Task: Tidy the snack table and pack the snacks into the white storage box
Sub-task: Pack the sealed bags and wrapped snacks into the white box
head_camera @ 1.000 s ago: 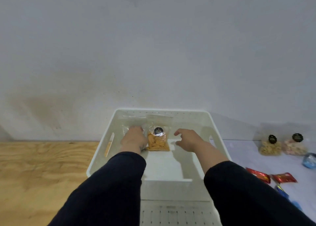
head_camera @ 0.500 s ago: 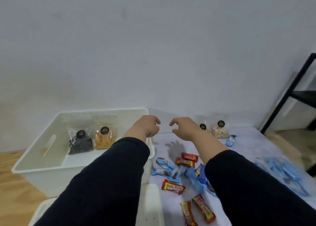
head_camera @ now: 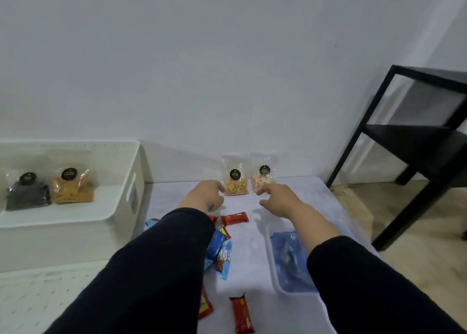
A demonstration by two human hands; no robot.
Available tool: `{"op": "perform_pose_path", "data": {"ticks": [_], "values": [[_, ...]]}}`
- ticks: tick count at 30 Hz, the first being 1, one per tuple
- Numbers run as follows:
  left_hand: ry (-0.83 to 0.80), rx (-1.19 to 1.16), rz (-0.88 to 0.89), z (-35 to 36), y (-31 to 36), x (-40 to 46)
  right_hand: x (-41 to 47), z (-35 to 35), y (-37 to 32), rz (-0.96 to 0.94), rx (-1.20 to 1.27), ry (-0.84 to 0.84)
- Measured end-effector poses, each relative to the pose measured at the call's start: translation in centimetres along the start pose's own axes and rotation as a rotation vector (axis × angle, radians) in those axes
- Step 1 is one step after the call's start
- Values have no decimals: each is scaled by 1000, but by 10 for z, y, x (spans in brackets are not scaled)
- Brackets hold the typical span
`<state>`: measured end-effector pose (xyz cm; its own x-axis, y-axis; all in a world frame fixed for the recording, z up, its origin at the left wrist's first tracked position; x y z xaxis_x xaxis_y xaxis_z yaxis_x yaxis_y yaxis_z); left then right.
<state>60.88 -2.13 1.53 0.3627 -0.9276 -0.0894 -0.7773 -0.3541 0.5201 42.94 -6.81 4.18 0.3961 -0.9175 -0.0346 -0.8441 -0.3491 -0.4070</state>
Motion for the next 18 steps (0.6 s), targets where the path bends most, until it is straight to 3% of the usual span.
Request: {"op": "perform_pose_path", "data": {"ticks": [5, 12, 18], "values": [[20, -21, -10, 30, -1, 39, 40, 9, 56, 91, 108, 5], [64, -228, -99, 79, -12, 107, 113, 16, 103, 185, 325, 145], [241, -376, -78, 92, -15, 124, 159, 39, 116, 288, 586, 199]]}}
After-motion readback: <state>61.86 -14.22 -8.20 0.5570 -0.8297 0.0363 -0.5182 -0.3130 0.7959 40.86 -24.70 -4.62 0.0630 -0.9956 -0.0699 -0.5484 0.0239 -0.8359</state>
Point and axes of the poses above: each hand's wrist, its own x-axis towards the middle knuckle, its own z-axis out of the palm, y = z × x, the point moved 9 cm from there along x, towards the middle knuckle, and after that the axes turned 9 degrees about y, right-handed, at the moved point
